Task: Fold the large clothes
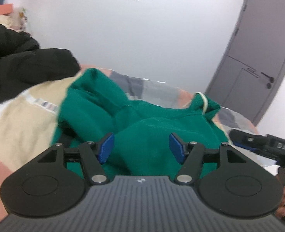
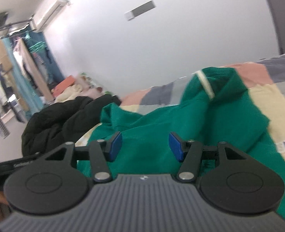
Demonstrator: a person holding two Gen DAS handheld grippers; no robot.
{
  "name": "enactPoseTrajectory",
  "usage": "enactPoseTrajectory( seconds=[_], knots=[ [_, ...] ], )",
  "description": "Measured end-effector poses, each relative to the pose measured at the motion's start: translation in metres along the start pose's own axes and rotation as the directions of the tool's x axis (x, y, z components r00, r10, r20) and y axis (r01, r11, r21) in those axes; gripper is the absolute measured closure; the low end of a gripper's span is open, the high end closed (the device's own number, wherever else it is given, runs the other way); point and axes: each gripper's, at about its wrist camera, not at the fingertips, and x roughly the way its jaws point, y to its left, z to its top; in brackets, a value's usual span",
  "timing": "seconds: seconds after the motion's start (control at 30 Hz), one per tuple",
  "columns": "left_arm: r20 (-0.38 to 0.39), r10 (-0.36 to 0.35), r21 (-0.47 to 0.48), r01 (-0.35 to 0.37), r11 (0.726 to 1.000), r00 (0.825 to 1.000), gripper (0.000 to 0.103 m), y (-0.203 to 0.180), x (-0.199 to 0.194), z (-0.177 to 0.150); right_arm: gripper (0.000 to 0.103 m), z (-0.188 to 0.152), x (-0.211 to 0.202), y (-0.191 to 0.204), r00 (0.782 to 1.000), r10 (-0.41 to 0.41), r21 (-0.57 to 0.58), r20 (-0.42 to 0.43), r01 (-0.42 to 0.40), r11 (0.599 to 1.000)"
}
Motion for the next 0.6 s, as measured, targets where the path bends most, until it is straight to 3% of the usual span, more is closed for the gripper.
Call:
enactPoseTrajectory(
  seconds=[0.07, 0.13, 0.23, 0.4, 0.6],
  knots=[
    [-0.01, -0.023, -0.008, 0.022, 1.0, 1.0, 0.037, -0.003, 0.01, -0.002, 0.049, -0.002, 0.009, 0.003, 1.0, 0.017, 0.0, -0.013, -0.017, 1.0],
    [-0.038, -0.062, -0.012, 0.061, 0.998, 0.997, 0.04, -0.005, 0.022, -0.005, 0.061, -0.004, 0.021, 0.007, 0.999, 0.016, -0.021, -0.041, -0.017, 1.0],
    [-0.087, -0.053, 0.02, 0.055, 0.998, 0.995, 0.041, -0.008, 0.037, -0.014, 0.07, -0.01, 0.043, 0.008, 0.993, 0.009, -0.035, -0.116, -0.014, 0.999],
    [-0.186, -0.027, 0.013, 0.03, 0.999, 0.982, 0.041, 0.002, 0.061, -0.034, 0.073, -0.032, 0.075, 0.004, 0.954, -0.085, -0.091, -0.289, 0.061, 0.994],
    [-0.217, 0.038, 0.067, -0.025, 0.997, 0.975, 0.041, 0.005, 0.082, -0.057, 0.074, -0.04, 0.084, 0.01, 0.934, -0.13, -0.139, -0.333, 0.088, 0.986]
  ],
)
